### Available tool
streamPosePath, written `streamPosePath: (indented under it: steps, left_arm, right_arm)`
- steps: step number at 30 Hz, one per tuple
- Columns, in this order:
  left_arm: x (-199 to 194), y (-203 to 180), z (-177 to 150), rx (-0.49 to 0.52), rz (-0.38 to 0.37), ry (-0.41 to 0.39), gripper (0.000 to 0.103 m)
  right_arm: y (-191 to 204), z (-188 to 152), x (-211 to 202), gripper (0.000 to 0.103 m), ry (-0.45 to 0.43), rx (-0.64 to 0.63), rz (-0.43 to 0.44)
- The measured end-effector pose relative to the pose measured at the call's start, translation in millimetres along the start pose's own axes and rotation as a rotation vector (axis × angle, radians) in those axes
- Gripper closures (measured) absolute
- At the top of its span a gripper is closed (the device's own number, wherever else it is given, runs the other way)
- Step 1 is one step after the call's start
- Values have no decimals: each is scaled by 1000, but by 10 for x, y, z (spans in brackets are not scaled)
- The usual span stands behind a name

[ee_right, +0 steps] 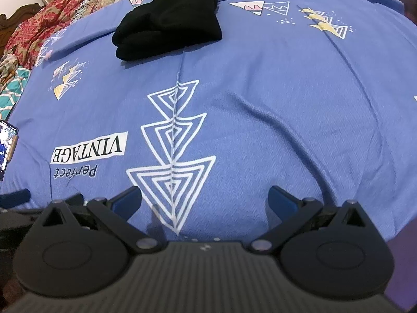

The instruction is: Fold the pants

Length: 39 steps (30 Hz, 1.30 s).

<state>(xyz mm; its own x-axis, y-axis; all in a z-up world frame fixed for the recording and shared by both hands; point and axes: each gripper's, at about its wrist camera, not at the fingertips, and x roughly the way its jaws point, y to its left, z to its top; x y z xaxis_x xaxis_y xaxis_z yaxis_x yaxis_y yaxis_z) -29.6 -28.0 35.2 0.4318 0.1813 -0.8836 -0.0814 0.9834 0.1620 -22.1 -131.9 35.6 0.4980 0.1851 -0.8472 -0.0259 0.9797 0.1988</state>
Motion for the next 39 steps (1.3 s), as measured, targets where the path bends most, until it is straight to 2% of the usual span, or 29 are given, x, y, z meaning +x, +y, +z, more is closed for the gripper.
streamPosePath:
  steps: [7,16,30,39]
  left_arm:
    - [76,-99,-50,27,-71,44,0]
    - [162,-50,-34,17,-83,65,0]
    - [158,11,-9,-6,-59,59,0]
    - [76,42,7,-23,-2,24,0]
  right_arm:
    - [-35,-8,39,0,17,19,-7]
    - [15,-8,109,0,39,6,-14]
    - [18,-1,131,0,44,8,-11]
    - [-7,-12,90,0,30,15,0]
